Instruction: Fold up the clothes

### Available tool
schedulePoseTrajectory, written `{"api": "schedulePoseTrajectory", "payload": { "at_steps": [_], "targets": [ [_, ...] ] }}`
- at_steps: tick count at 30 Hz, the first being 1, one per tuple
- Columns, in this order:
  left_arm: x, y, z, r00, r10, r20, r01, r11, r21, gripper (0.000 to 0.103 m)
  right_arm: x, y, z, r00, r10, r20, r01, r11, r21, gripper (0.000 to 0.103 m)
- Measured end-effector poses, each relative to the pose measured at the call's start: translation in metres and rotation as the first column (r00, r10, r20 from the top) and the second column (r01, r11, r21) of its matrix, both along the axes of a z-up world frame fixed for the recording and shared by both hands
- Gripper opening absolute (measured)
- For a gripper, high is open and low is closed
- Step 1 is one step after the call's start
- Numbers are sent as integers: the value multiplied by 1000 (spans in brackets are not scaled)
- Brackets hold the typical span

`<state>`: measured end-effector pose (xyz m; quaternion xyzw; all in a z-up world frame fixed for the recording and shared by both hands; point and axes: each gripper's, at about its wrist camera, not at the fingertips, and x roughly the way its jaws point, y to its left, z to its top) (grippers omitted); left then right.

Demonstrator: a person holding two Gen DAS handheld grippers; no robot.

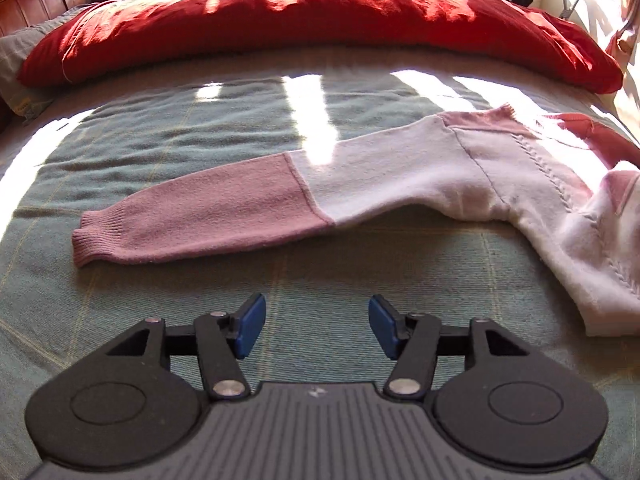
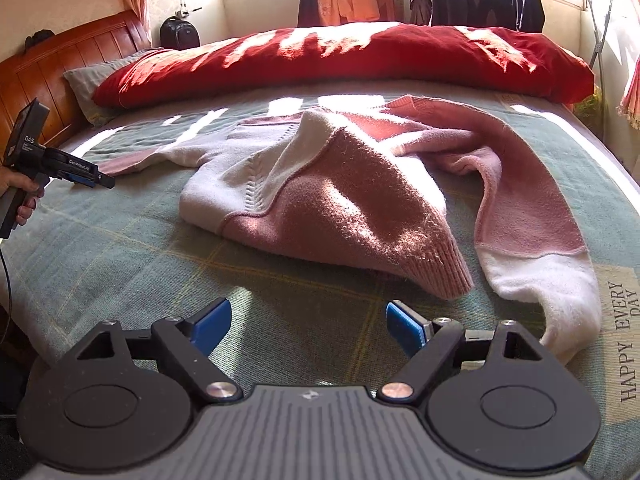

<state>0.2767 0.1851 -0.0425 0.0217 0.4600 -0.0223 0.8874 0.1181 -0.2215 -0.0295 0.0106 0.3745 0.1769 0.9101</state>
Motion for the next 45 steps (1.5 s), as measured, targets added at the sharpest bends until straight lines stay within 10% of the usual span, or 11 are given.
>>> {"api": "schedulePoseTrajectory", "payload": {
  "at_steps": [10,22,34,45],
  "targets": [
    [-53,-150,0,937,-350,-11,349,937,-29,69,-39,-36,5,997,-67,30,66,997,36,88],
    [-108,-231,-3,865,-499,61,502,861,-77,73,-65,-74,9,991,-113,72,111,993,31,88],
    [-129,-249,-13,873,-478,103,486,869,-90,75,-22,-134,-7,965,-260,23,260,966,-6,88],
    [-123,-259,-18,879,-469,88,477,873,-104,77,22,-108,-35,940,-323,108,340,871,-354,95]
  ]
}}
